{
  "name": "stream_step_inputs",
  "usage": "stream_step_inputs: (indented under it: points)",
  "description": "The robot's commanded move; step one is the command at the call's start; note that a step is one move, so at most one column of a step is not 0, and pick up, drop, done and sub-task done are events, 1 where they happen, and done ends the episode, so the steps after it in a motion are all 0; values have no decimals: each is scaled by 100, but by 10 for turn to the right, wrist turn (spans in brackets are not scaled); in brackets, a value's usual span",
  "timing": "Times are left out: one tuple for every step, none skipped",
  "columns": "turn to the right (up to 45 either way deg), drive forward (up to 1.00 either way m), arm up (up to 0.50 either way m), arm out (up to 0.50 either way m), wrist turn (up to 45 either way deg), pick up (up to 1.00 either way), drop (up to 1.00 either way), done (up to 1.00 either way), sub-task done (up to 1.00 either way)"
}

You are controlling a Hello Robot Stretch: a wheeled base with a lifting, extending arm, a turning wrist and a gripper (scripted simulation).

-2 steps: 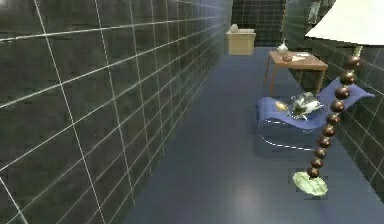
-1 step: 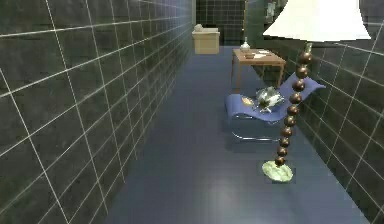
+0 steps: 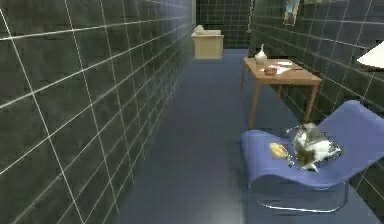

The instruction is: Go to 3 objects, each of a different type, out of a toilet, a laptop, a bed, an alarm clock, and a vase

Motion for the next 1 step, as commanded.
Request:
stream_step_inputs:
  points:
    - [30,0,0,0,0,0,0,0,0]
